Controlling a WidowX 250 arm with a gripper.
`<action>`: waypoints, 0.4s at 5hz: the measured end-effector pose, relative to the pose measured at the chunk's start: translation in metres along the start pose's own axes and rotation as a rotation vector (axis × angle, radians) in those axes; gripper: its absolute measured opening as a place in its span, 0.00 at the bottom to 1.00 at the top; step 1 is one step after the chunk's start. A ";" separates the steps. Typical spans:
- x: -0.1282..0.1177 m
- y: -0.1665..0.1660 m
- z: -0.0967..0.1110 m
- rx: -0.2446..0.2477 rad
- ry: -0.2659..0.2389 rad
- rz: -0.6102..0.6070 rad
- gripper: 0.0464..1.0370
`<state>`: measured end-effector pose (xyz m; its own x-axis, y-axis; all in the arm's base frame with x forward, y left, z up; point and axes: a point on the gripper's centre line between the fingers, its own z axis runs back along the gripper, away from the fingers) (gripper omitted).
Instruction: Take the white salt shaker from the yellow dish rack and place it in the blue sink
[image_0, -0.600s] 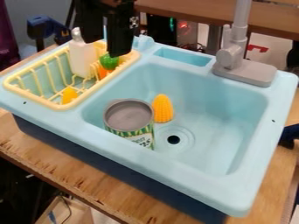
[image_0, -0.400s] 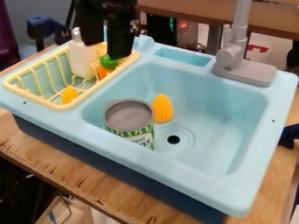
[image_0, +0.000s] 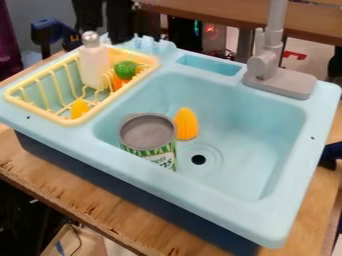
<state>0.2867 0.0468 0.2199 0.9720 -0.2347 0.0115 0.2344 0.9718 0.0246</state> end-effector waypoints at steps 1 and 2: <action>0.001 0.032 -0.003 0.022 0.009 0.062 0.96; 0.009 0.063 -0.002 0.022 -0.034 0.115 0.96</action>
<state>0.3102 0.1061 0.2193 0.9913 -0.1223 0.0489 0.1202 0.9918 0.0435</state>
